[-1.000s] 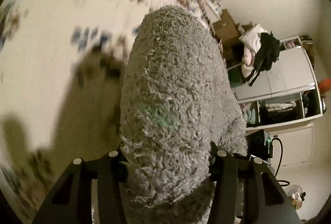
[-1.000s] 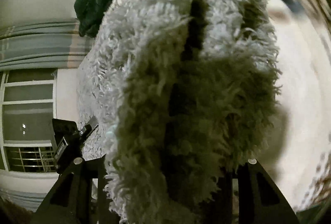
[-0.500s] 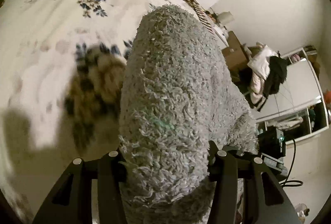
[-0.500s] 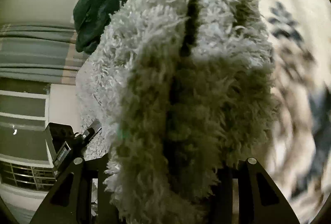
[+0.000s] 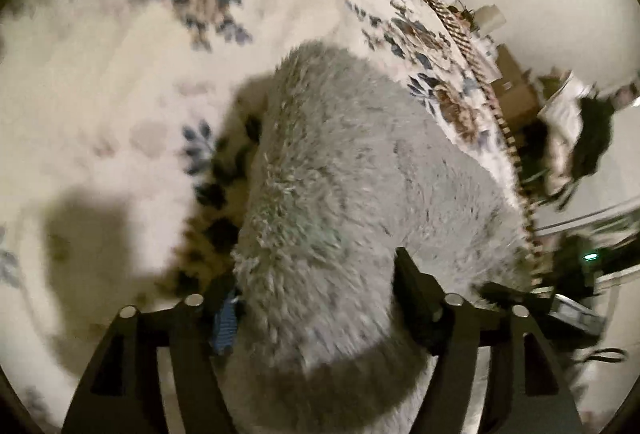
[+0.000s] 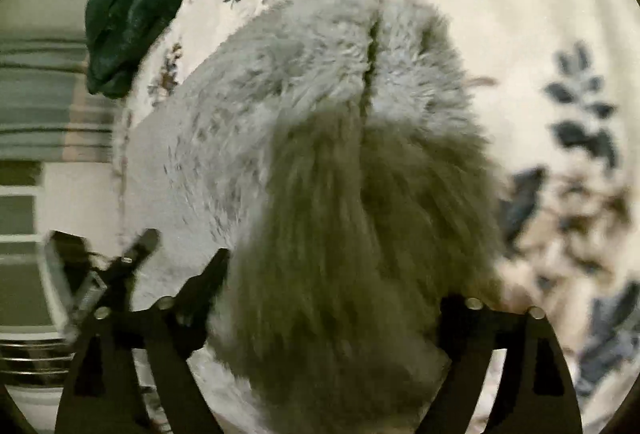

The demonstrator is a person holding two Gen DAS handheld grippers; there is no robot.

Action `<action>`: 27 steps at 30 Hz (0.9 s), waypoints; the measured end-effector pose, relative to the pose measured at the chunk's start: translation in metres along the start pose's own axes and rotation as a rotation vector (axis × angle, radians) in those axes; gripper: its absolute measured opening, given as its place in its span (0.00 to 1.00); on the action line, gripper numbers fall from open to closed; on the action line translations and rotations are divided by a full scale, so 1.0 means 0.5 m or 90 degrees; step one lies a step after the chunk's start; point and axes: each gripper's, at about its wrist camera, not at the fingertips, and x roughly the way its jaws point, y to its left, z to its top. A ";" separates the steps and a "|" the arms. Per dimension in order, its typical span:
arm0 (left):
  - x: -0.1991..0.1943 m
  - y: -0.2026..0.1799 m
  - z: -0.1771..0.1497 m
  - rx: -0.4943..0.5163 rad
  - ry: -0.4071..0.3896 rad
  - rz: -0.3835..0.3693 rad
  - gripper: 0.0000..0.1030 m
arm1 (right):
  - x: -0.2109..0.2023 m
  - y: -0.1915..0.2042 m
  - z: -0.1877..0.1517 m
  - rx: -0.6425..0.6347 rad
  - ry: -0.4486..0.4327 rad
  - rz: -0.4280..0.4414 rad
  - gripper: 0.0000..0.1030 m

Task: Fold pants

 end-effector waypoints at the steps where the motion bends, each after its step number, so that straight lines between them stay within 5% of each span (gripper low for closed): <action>1: -0.014 -0.011 -0.006 0.014 -0.013 0.028 0.72 | -0.017 0.012 -0.009 -0.011 -0.015 -0.032 0.90; 5: -0.064 -0.048 -0.031 0.054 -0.064 0.119 0.80 | -0.091 0.116 -0.053 -0.091 -0.095 -0.231 0.96; 10: -0.128 -0.100 -0.075 0.093 -0.098 0.203 0.83 | -0.171 0.191 -0.140 -0.127 -0.176 -0.342 1.00; 16: -0.243 -0.170 -0.122 0.121 -0.132 0.267 0.83 | -0.346 0.236 -0.293 -0.128 -0.244 -0.367 1.00; 27: -0.559 -0.342 -0.275 0.136 -0.196 0.267 0.83 | -0.705 0.338 -0.555 -0.149 -0.339 -0.351 1.00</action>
